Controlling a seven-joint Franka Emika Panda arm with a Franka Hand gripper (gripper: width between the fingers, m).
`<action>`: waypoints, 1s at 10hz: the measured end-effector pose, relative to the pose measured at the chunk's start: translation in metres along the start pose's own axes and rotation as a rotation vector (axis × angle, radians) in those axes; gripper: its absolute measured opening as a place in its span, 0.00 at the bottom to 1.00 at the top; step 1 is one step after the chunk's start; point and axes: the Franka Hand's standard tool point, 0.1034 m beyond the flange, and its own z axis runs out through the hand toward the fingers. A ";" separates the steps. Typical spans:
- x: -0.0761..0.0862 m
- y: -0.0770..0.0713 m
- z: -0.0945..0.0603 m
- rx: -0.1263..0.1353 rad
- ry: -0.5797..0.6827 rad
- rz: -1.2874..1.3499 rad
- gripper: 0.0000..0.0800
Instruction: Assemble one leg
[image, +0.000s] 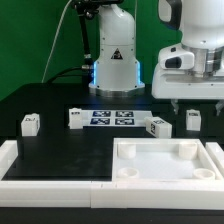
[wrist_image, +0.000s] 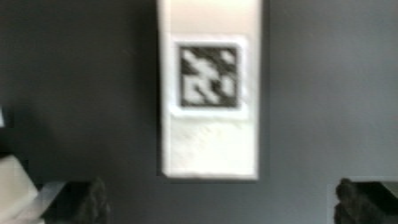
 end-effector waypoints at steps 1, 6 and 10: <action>0.005 0.002 0.005 0.000 -0.069 -0.020 0.81; -0.025 0.010 0.012 -0.078 -0.603 -0.029 0.81; -0.022 -0.001 0.007 -0.093 -0.667 0.003 0.81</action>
Offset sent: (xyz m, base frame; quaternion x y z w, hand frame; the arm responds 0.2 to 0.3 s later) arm -0.0109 -0.0022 0.0011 0.0025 -0.2753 0.0082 0.9613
